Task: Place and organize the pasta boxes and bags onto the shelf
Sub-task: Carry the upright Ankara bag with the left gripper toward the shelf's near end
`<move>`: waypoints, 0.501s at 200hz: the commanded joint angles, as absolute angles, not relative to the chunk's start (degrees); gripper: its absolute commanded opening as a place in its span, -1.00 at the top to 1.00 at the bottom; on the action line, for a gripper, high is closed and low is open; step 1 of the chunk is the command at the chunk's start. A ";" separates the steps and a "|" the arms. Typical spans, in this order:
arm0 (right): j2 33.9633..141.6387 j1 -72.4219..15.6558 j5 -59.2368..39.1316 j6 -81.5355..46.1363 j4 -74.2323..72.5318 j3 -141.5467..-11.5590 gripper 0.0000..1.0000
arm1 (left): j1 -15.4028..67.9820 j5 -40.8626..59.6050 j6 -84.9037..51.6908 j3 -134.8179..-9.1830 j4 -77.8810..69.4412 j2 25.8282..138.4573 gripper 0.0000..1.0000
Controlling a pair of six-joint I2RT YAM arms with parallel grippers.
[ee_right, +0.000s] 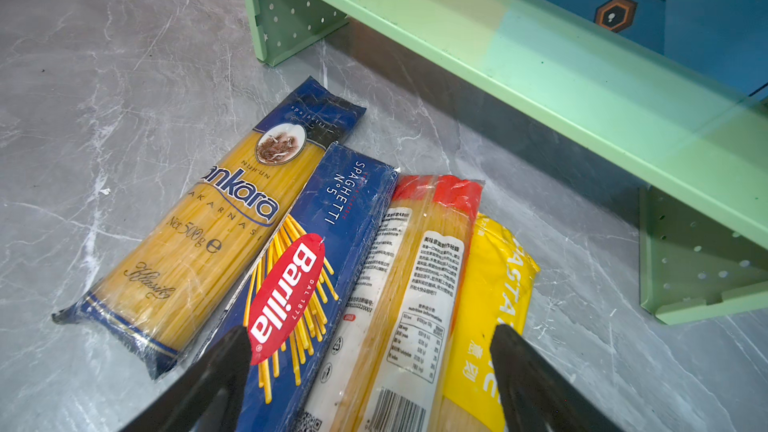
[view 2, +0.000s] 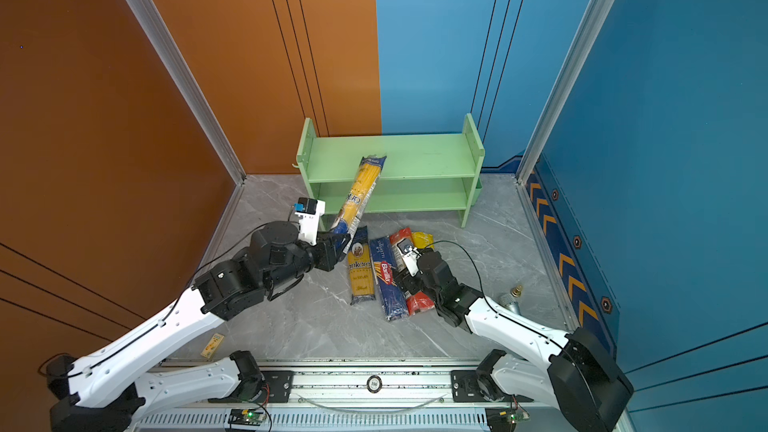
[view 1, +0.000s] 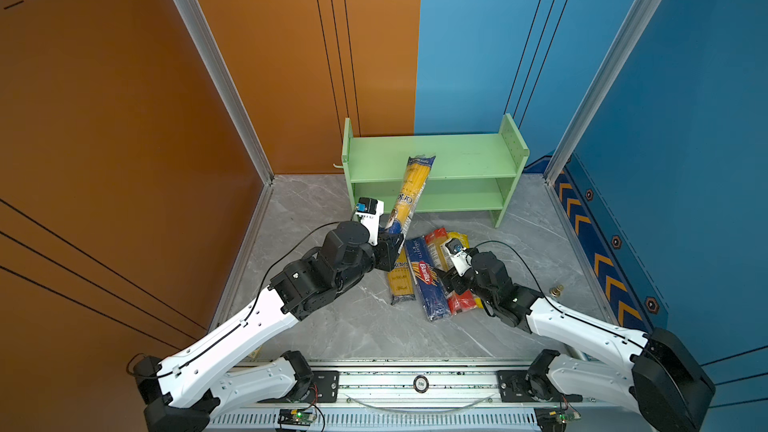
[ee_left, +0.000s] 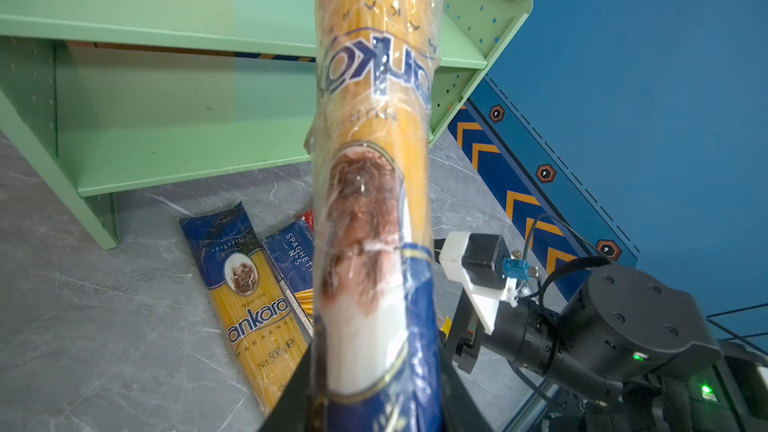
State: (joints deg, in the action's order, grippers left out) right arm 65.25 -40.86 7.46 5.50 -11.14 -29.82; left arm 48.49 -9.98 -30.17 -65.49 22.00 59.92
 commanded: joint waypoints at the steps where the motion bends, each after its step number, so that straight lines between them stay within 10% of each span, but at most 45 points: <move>1: 65.14 -40.61 6.65 4.39 -12.03 -31.25 -0.75 | 47.06 -11.22 -27.36 -71.88 11.26 60.39 1.00; 100: 64.80 -40.62 7.50 3.77 -12.57 -30.33 -0.74 | 42.97 -12.65 -25.66 -84.49 7.80 68.23 1.00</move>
State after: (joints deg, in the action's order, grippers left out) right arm 65.25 -40.86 7.49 4.62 -11.16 -29.82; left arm 44.62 -10.26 -27.73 -79.31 19.75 68.62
